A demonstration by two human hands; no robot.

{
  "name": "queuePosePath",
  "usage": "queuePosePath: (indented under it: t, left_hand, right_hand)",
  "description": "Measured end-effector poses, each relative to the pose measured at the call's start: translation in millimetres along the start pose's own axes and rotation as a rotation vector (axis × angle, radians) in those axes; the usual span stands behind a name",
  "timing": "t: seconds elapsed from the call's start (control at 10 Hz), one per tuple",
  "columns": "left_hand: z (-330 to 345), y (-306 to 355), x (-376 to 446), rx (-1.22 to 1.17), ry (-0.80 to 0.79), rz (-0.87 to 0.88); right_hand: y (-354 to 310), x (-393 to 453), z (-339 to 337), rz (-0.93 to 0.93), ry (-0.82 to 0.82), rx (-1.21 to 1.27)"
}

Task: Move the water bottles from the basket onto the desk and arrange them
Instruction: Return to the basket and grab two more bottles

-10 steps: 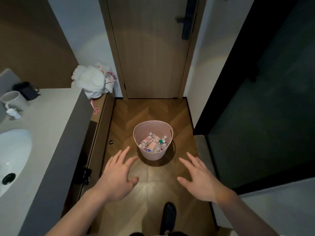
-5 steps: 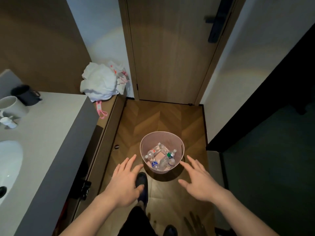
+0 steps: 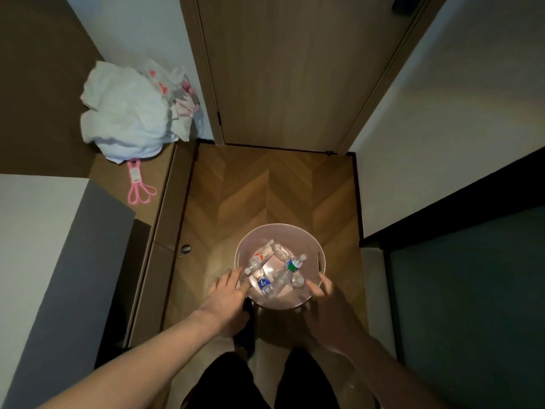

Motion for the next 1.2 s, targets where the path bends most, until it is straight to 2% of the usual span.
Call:
queuePosePath:
  t: [0.2, 0.3, 0.4, 0.5, 0.6, 0.8, 1.0, 1.2]
  left_hand:
    - [46, 4, 99, 0.061, 0.005, -0.010]
    - [65, 8, 139, -0.048, -0.027, -0.037]
    - [83, 13, 189, -0.108, -0.026, -0.039]
    - [112, 13, 241, -0.019, -0.059, -0.074]
    - [159, 12, 312, 0.162, -0.074, -0.053]
    - [219, 0, 406, 0.401, -0.131, -0.126]
    - [269, -4, 481, 0.452, -0.140, -0.146]
    - [301, -4, 532, 0.415, -0.063, -0.176]
  right_hand:
    - [76, 71, 84, -0.005, 0.025, 0.135]
    - [89, 106, 100, -0.040, 0.013, 0.154]
    - [126, 142, 133, 0.078, -0.094, 0.104]
    - [148, 180, 162, 0.079, -0.133, 0.103]
    - [184, 215, 199, 0.168, -0.275, -0.055]
    - [253, 258, 273, 0.162, -0.246, -0.157]
    - [291, 293, 314, 0.147, -0.274, -0.233]
    - [321, 339, 347, 0.085, -0.194, -0.202]
Point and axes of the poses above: each hand's wrist, its own x-axis towards the middle knuckle, its own z-axis out of the palm, y = z × x, the point moved 10 cm from there along x, towards the middle knuckle, and after that the axes turned 13 degrees about -z, right-handed, at the moved point
